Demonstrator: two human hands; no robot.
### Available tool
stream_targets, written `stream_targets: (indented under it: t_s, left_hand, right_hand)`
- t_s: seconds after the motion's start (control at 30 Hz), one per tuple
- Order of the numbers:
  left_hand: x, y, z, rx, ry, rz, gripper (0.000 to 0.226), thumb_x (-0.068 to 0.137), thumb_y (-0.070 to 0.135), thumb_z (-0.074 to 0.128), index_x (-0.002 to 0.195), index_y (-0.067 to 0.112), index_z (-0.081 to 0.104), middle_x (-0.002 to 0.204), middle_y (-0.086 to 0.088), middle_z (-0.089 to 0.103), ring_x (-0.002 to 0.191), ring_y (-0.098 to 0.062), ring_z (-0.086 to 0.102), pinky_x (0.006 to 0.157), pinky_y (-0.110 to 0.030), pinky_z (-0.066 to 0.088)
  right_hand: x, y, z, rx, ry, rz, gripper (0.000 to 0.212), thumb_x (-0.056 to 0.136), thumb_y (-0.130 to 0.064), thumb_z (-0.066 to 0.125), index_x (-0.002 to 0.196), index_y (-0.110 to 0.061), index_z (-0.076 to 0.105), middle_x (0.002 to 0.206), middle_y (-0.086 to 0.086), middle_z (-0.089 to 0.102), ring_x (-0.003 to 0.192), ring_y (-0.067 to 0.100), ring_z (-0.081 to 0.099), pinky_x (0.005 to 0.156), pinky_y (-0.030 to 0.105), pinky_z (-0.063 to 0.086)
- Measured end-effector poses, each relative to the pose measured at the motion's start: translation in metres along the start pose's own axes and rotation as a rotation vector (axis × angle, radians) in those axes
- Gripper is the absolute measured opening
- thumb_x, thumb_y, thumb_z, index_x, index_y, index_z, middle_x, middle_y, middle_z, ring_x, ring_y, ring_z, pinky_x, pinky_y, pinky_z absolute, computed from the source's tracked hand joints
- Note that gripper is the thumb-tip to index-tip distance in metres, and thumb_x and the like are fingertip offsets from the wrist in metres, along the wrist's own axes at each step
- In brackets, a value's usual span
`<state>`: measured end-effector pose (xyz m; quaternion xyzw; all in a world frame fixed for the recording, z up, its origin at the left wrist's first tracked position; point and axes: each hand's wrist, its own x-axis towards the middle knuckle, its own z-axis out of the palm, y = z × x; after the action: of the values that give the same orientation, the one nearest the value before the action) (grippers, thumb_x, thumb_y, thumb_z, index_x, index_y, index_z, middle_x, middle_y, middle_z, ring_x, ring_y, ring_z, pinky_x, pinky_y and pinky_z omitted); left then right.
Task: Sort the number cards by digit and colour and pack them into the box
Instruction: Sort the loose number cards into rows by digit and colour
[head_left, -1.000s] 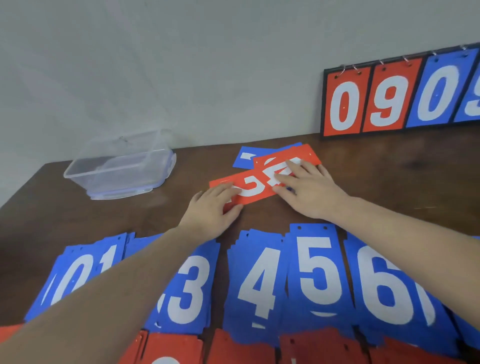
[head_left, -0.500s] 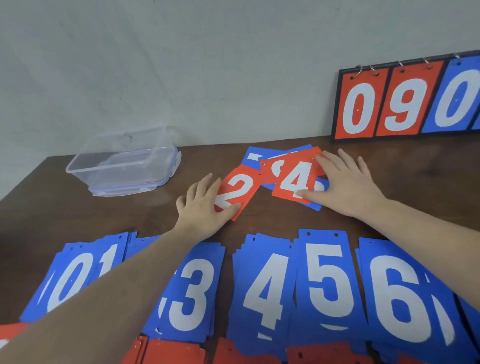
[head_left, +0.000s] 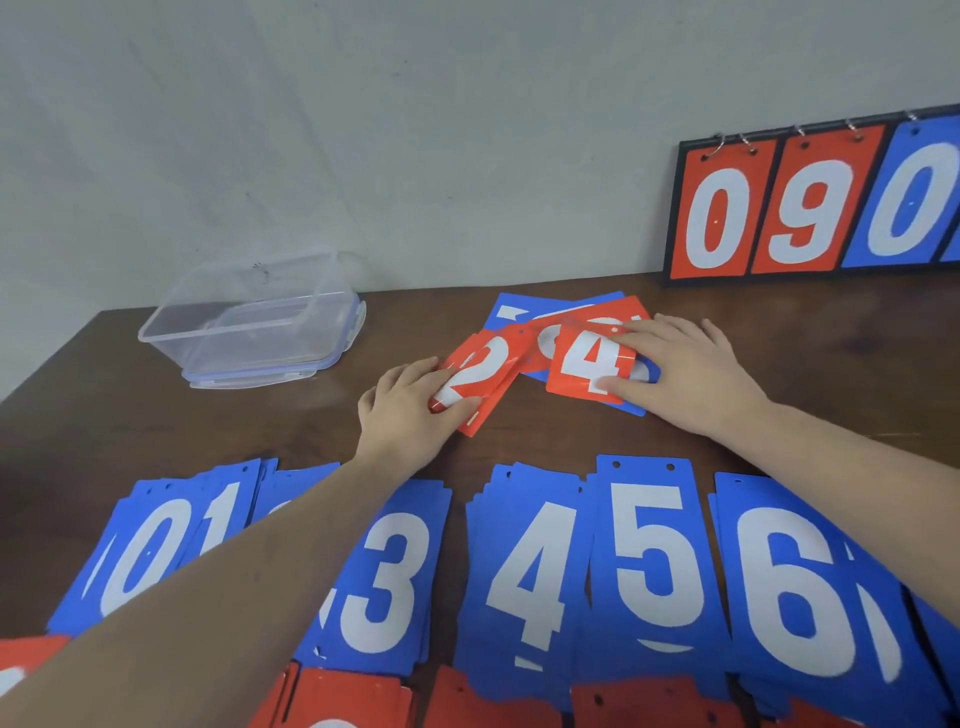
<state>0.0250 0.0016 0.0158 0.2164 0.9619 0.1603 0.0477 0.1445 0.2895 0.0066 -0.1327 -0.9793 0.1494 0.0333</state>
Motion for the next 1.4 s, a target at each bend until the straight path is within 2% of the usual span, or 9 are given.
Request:
stream_targets:
  t_s: [0.13,0.2,0.27,0.43,0.53,0.8,1.07,1.2,1.4]
  left_hand:
    - [-0.009,0.007,-0.007,-0.172,0.068,-0.007,0.052,0.093,0.053,0.063,0.141,0.037,0.052,0.137,0.012,0.053,0.13,-0.016,0.046,0.112,-0.043,0.036]
    - [-0.017,0.014,-0.015,-0.435,0.043,-0.028,0.046,0.094,0.042,0.066,0.138,0.04,0.051,0.118,0.023,0.057,0.111,-0.004,0.058,0.093,-0.028,0.052]
    - [-0.026,0.021,-0.023,-0.655,0.023,-0.055,0.042,0.094,0.03,0.069,0.13,0.043,0.05,0.107,0.032,0.054,0.095,0.006,0.059,0.074,-0.013,0.05]
    - [-0.059,0.019,-0.031,-0.964,0.007,-0.088,0.056,0.089,0.008,0.074,0.13,0.037,0.052,0.106,0.021,0.06,0.076,0.005,0.068,0.067,-0.02,0.058]
    - [-0.086,0.008,-0.032,-1.024,-0.022,-0.103,0.057,0.088,0.007,0.075,0.131,0.038,0.054,0.109,0.019,0.059,0.084,-0.001,0.068,0.073,-0.024,0.06]
    - [-0.15,-0.049,-0.057,-1.207,-0.002,-0.279,0.061,0.082,0.004,0.078,0.134,0.029,0.059,0.111,0.013,0.067,0.095,-0.008,0.072,0.089,-0.033,0.059]
    - [-0.224,-0.116,-0.078,-1.284,0.185,-0.471,0.022,0.097,0.018,0.066,0.117,0.022,0.073,0.1,0.006,0.078,0.097,-0.02,0.075,0.092,-0.042,0.059]
    - [-0.26,-0.148,-0.089,-1.251,0.205,-0.524,0.017,0.096,0.018,0.067,0.107,0.025,0.077,0.1,0.003,0.078,0.093,-0.021,0.076,0.088,-0.045,0.06]
    - [-0.303,-0.178,-0.091,-0.894,0.154,-0.373,0.028,0.096,0.024,0.068,0.116,0.043,0.064,0.111,0.008,0.066,0.096,-0.017,0.072,0.082,-0.038,0.063]
  right_hand:
    - [-0.011,-0.002,-0.003,0.235,0.162,-0.01,0.063,0.086,-0.057,0.068,0.143,-0.032,0.051,0.141,-0.004,0.052,0.132,0.017,0.042,0.108,0.039,0.037]
    - [-0.018,-0.008,-0.005,0.487,0.145,0.011,0.058,0.088,-0.043,0.074,0.14,-0.037,0.051,0.136,-0.007,0.055,0.124,0.012,0.05,0.098,0.031,0.046]
    - [-0.026,-0.019,-0.008,0.706,0.097,0.02,0.058,0.088,-0.028,0.077,0.137,-0.04,0.049,0.136,-0.009,0.056,0.121,0.01,0.056,0.095,0.029,0.052]
    - [-0.048,-0.044,-0.014,1.016,-0.039,0.136,0.059,0.091,-0.011,0.073,0.136,-0.041,0.05,0.132,-0.005,0.064,0.117,0.015,0.065,0.099,0.043,0.056]
    - [-0.072,-0.063,-0.019,1.146,-0.143,0.191,0.055,0.093,-0.01,0.07,0.136,-0.04,0.053,0.13,-0.008,0.066,0.11,0.015,0.07,0.088,0.038,0.061]
    - [-0.128,-0.109,-0.018,1.071,-0.163,0.207,0.051,0.097,-0.008,0.064,0.139,-0.037,0.057,0.126,-0.011,0.066,0.098,0.008,0.073,0.072,0.023,0.059]
    - [-0.16,-0.186,0.0,0.975,-0.081,0.19,0.022,0.102,-0.035,0.057,0.117,-0.039,0.073,0.12,-0.014,0.07,0.108,0.006,0.066,0.09,0.028,0.053]
    - [-0.172,-0.221,0.006,0.881,-0.155,0.127,0.027,0.102,-0.016,0.057,0.111,-0.038,0.07,0.108,-0.021,0.065,0.082,-0.013,0.064,0.06,0.005,0.044]
    - [-0.189,-0.255,0.017,0.888,-0.275,0.132,0.077,0.096,-0.004,0.065,0.149,-0.046,0.028,0.112,-0.004,0.074,0.089,0.015,0.076,0.079,0.038,0.062]
